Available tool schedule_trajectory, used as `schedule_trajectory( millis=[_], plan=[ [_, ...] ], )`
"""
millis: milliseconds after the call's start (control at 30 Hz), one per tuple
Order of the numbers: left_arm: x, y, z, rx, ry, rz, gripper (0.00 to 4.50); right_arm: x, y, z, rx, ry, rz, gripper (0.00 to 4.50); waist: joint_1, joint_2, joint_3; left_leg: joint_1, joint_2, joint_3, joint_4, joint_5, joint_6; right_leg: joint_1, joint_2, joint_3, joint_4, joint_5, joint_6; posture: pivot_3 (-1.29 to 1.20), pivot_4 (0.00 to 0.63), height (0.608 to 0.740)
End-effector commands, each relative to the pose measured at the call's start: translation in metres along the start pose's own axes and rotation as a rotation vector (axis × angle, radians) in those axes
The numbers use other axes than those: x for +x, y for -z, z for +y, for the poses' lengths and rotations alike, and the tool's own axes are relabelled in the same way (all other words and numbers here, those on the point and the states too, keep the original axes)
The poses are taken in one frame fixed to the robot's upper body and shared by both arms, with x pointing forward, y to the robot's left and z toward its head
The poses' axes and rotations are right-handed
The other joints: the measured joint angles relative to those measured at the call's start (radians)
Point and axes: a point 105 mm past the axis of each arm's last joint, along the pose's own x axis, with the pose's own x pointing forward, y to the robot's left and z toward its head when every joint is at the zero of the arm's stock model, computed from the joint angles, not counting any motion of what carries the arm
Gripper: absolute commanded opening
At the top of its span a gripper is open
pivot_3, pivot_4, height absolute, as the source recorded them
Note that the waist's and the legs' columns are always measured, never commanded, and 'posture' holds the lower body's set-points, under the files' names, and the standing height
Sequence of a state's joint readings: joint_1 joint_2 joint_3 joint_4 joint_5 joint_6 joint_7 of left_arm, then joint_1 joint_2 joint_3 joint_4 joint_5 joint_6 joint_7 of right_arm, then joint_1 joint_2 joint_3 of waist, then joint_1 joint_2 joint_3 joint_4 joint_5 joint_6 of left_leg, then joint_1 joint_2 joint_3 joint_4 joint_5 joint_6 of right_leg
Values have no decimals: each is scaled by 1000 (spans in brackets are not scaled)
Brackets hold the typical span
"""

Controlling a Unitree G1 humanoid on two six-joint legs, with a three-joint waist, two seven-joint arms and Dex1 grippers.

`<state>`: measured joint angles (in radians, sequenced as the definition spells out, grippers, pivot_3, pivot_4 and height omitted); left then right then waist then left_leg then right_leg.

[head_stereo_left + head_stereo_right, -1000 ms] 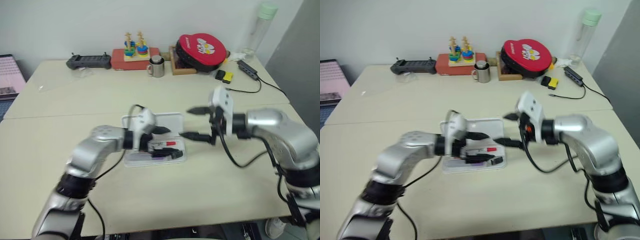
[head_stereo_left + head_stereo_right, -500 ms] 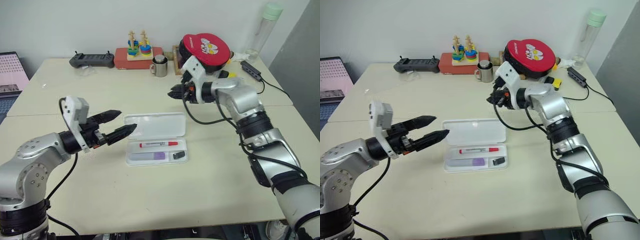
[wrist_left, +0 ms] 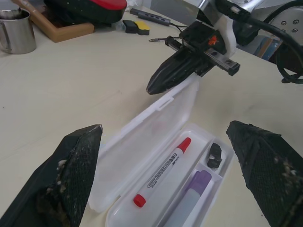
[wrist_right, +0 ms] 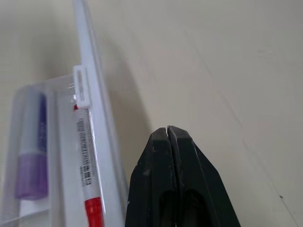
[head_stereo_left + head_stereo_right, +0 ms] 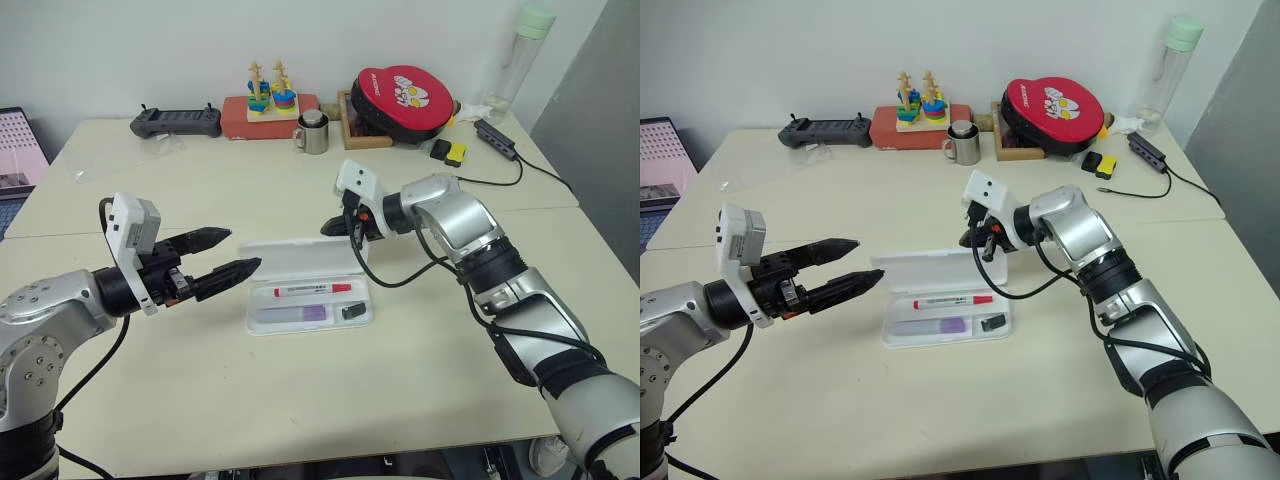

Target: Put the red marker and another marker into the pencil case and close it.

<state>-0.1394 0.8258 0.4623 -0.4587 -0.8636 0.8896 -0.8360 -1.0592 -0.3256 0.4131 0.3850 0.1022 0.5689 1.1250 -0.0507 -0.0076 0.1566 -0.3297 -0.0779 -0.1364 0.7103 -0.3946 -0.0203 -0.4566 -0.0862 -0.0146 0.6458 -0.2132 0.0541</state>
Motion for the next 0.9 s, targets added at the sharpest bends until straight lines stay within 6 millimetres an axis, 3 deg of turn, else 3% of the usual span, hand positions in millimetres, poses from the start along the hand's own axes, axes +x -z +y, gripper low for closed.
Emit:
schedule_trajectory(
  millis=[33,133,333,533,667,800,900],
  plan=[
    [-2,1,-11,40,46,46,4500,4,1,34,-76,-126,11,11,0,0,0,0,0,0,0,0,0,0,0,0,0,0,0,0,150,740],
    [-1,9,-18,27,81,81,4500,9,15,57,-92,-190,57,11,-2,0,0,0,0,0,-1,0,0,0,0,0,0,0,0,0,150,740],
    [0,21,-21,21,104,138,4500,20,60,77,-107,-205,223,11,3,0,0,0,0,0,-1,0,0,0,0,0,0,0,0,0,150,740],
    [5,23,-15,20,79,138,4500,17,55,74,-52,-174,163,11,8,0,-1,1,0,1,-1,0,0,1,0,1,0,0,0,0,150,740],
    [7,35,23,-22,-127,112,4500,-12,27,51,44,-7,-121,11,19,0,-1,1,-1,1,0,0,0,1,0,1,0,0,0,0,150,740],
    [5,49,42,-18,-214,125,4500,-44,44,33,188,145,-167,661,22,0,0,1,-1,1,0,0,0,0,0,0,0,0,0,0,150,740],
    [-2,59,57,-15,-283,144,4500,-71,57,21,270,285,-190,1489,24,0,-1,0,-1,0,-1,0,0,0,0,0,-1,0,0,0,150,740]
  ],
)
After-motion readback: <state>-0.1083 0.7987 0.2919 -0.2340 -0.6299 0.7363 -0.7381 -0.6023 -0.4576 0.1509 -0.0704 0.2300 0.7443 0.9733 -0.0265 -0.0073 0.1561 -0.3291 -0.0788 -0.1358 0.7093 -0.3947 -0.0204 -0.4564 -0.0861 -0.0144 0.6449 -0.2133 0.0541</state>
